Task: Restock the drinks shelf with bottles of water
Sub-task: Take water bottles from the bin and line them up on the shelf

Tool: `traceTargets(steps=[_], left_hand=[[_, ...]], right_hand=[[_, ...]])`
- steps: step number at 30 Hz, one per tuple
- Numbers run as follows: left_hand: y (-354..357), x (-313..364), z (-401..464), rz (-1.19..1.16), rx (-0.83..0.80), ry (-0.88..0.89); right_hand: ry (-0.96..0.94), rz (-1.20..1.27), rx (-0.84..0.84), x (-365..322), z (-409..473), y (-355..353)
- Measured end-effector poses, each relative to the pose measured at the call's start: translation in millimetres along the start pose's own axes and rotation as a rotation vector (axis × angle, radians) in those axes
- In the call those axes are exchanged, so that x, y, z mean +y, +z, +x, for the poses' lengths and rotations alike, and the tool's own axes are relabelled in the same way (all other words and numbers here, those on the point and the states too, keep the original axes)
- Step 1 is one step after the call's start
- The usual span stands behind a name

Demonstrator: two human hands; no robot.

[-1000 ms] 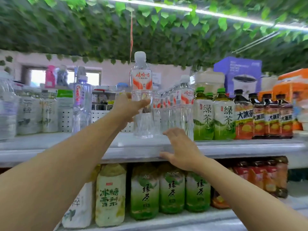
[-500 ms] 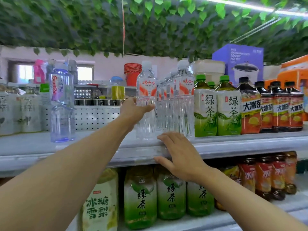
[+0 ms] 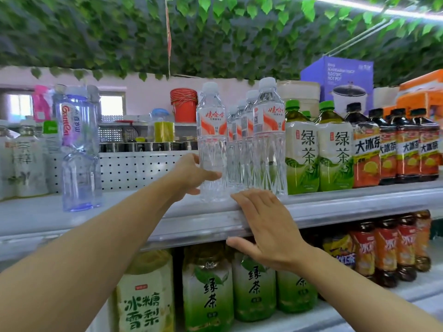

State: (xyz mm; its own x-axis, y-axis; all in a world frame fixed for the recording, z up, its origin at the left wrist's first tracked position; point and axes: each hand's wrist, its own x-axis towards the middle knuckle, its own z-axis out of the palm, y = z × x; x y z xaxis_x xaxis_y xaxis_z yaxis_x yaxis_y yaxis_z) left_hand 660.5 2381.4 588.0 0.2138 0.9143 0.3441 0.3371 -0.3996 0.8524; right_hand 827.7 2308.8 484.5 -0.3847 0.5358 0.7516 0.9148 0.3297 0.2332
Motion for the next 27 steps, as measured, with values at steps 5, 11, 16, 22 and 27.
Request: traceTargets(steps=[5, 11, 16, 22, 27], left_hand=[[9, 1, 23, 0.045, -0.018, -0.028], [17, -4, 57, 0.121, -0.051, -0.068], [25, -6, 73, 0.153, -0.041, -0.09], [33, -7, 82, 0.135, -0.016, -0.105], [36, -8, 86, 0.114, -0.015, -0.125]], right_hand=[[-0.005, -0.029, 0.033, 1, 1, 1], [-0.019, -0.053, 0.053, 1, 1, 4], [-0.025, -0.049, 0.074, 2, 1, 6], [-0.033, -0.063, 0.093, 2, 1, 6], [-0.036, -0.058, 0.092, 2, 1, 6]])
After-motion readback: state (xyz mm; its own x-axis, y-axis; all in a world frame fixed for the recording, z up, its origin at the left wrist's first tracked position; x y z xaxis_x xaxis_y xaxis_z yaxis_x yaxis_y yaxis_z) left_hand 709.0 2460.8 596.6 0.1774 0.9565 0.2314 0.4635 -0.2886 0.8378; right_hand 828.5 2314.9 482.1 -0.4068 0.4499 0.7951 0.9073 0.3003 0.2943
